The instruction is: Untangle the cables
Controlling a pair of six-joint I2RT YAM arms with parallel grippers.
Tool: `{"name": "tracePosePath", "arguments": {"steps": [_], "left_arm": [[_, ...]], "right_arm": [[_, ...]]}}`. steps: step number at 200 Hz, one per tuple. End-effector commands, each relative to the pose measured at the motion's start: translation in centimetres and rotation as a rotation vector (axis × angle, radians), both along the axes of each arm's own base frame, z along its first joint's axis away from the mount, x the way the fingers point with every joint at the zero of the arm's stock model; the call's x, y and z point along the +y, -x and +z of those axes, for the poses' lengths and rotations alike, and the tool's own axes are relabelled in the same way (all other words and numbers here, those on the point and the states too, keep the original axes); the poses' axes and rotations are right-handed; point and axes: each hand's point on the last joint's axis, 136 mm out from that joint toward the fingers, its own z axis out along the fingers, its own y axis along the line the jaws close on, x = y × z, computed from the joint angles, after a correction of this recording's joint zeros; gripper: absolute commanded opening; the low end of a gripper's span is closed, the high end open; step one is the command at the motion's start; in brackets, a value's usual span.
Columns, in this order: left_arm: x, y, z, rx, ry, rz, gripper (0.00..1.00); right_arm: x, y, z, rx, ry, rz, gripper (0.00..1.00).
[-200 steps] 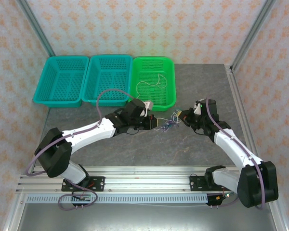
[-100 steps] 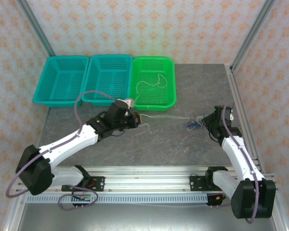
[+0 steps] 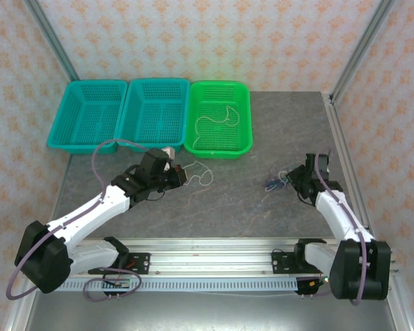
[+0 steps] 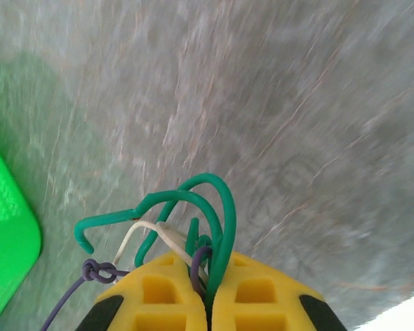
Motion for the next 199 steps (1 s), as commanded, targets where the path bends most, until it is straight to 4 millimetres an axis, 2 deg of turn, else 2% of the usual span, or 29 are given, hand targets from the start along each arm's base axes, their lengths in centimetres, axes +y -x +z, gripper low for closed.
{"name": "tracePosePath", "arguments": {"steps": [1,21,50,73,89,113,127,130,141,153,173,185,199], "left_arm": [[-1.4,-0.4,2.3,-0.041,0.096,-0.030,0.00],[-2.6,-0.4,6.2,-0.098,0.173,-0.076,0.00],[-4.2,-1.3,13.7,-0.234,0.249,-0.133,0.00],[-5.0,-3.4,18.4,-0.322,0.216,-0.149,0.00],[-5.2,-5.9,20.1,-0.371,0.150,-0.119,0.00],[-5.2,-10.8,20.3,-0.409,0.038,-0.035,0.00],[-5.3,-13.8,19.1,-0.397,-0.017,0.009,0.00],[-5.5,-14.4,18.9,-0.405,-0.038,0.003,0.00],[-5.7,-16.5,17.7,-0.399,-0.076,0.017,0.00],[-6.4,-18.5,16.1,-0.387,-0.097,0.007,0.10],[-7.8,-20.7,13.3,-0.340,-0.105,-0.031,0.34],[-8.5,-21.0,12.5,-0.321,-0.061,-0.060,0.48],[-9.3,-20.2,13.4,-0.353,0.016,-0.086,0.66]], "right_arm": [[3.6,-0.3,-1.2,0.004,-0.185,0.090,0.00],[4.6,0.1,-2.5,0.064,-0.210,0.126,0.00],[5.1,-0.2,-2.1,0.053,-0.202,0.153,0.00],[5.6,-0.5,-1.6,0.041,-0.199,0.169,0.00],[5.8,-0.5,-1.3,0.040,-0.202,0.177,0.00],[6.2,-0.1,-0.9,0.036,-0.210,0.189,0.00],[6.3,0.3,-1.0,0.046,-0.210,0.194,0.00],[6.3,0.2,-0.3,0.023,-0.207,0.198,0.00],[6.2,0.5,0.1,0.012,-0.200,0.203,0.00],[6.1,0.8,0.4,0.000,-0.190,0.204,0.00],[6.1,1.0,1.1,-0.020,-0.182,0.214,0.00],[6.5,1.1,1.7,-0.033,-0.189,0.240,0.00],[7.1,1.1,2.6,-0.044,-0.193,0.284,0.00]]}}
